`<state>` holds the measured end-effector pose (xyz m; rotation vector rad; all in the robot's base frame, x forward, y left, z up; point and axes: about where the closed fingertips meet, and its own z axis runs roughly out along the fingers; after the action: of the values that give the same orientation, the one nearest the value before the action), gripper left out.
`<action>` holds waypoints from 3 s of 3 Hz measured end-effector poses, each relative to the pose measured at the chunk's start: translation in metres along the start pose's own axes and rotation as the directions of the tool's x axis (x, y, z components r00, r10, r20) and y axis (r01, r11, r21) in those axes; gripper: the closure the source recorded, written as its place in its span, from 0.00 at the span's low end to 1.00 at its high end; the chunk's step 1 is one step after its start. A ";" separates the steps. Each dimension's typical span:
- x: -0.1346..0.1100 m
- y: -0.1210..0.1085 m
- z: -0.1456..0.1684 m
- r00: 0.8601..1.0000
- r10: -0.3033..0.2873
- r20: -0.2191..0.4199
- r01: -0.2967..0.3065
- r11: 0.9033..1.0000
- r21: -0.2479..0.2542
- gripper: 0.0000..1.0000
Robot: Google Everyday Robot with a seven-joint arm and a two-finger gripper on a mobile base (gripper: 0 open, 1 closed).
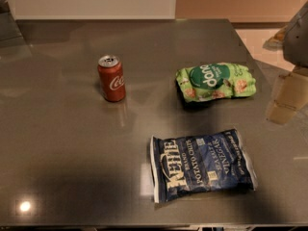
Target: Move coke can near blue chip bag
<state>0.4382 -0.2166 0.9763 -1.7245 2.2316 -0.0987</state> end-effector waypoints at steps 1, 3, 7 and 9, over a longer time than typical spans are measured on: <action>0.000 0.000 0.000 1.000 0.000 0.000 0.000 1.000 0.000 0.00; -0.045 -0.032 0.019 0.994 0.014 0.106 -0.009 0.999 -0.042 0.00; -0.219 -0.064 0.099 0.939 -0.009 0.343 0.057 0.990 -0.129 0.00; -0.277 -0.060 0.131 0.911 -0.033 0.411 0.101 0.984 -0.145 0.00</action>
Offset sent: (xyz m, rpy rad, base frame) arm 0.0325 0.0230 -0.0018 0.0881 0.0434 0.0222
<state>0.5934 0.0492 0.9238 -1.7131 1.9147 0.4056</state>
